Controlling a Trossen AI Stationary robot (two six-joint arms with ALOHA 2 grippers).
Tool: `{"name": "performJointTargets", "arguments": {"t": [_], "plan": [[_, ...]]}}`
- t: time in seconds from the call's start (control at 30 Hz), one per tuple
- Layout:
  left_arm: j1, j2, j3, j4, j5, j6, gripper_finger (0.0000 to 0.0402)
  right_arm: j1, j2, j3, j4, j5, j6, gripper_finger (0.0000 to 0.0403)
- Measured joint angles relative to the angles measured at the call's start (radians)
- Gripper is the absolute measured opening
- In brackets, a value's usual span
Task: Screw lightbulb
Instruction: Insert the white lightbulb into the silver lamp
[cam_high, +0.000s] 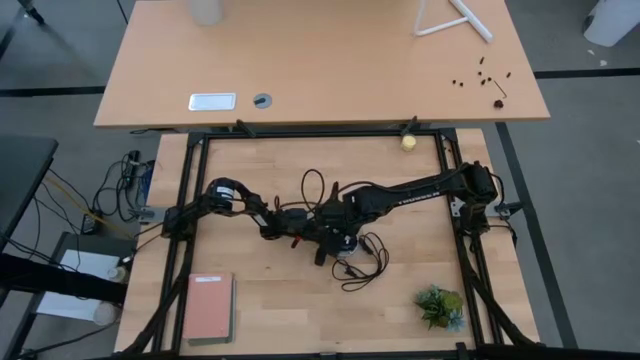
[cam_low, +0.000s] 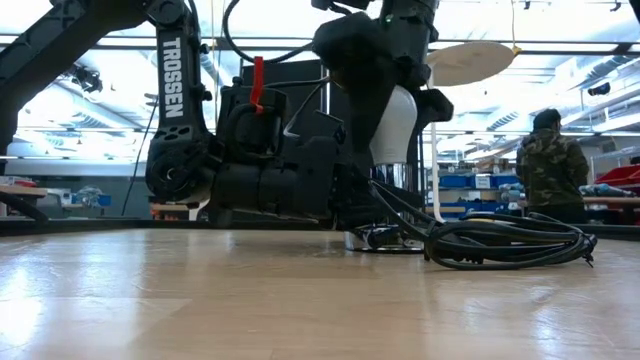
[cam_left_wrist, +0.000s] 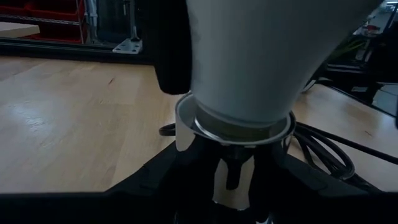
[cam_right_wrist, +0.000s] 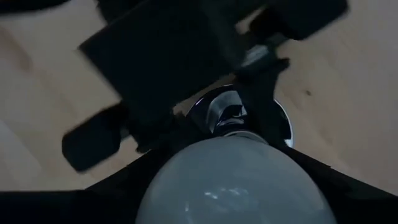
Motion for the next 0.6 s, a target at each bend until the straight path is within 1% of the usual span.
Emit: {"name": "performJointTargets", "arguments": {"t": [0.33,0.6], "plan": [[0.0,0.001,0.0,0.03,-0.003,-0.018,0.0189,0.0,0.0,0.0,-0.007,0.073,0.388,0.0262],[0.0,0.001,-0.001,0.034,0.008,-0.039,0.0188,-0.002,0.0,-0.001,-0.009,0.089,0.668,0.0263]]}}
